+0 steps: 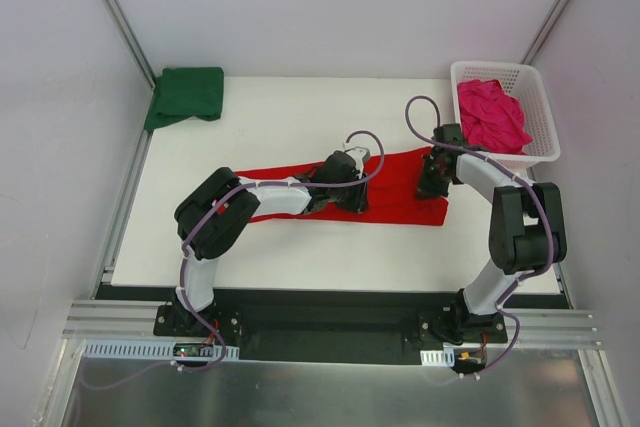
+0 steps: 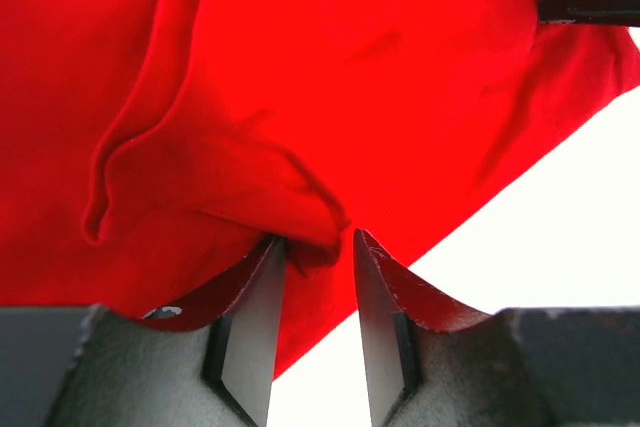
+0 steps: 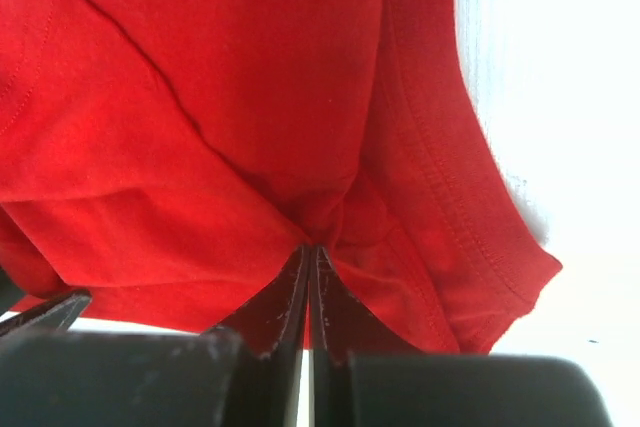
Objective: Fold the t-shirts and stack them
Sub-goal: Fold the other side of the tshirt into a rectangle
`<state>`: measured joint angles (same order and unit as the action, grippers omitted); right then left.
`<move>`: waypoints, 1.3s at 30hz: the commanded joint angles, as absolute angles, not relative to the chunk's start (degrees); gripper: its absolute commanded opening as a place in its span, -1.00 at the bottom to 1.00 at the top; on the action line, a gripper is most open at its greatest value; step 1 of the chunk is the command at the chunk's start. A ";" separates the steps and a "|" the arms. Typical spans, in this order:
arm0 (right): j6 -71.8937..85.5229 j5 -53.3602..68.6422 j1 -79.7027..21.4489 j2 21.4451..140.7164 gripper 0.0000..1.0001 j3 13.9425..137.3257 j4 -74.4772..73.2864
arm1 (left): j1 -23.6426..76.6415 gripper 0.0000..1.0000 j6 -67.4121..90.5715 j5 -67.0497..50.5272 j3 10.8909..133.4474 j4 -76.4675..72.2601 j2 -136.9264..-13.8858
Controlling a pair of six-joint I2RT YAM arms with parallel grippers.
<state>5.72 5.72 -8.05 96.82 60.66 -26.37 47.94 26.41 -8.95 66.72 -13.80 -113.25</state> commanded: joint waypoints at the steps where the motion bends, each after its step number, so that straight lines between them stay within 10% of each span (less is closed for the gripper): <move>1: 5.19 6.59 -7.73 96.77 -0.97 61.35 -27.60 | 47.72 -0.55 25.66 -7.82 68.03 -13.80 -113.64; 4: 5.19 6.24 -7.73 96.68 -0.97 61.43 -27.77 | 47.72 -1.00 25.49 -7.12 67.59 -13.62 -113.64; 39: 5.71 -2.46 -7.73 97.56 -0.97 65.21 -32.78 | 46.14 -1.00 24.87 -6.85 57.66 -11.87 -105.39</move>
<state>5.96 3.18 -8.14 97.58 63.02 -30.76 46.76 25.91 -6.98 59.18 -15.16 -108.40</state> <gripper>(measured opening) 0.017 0.011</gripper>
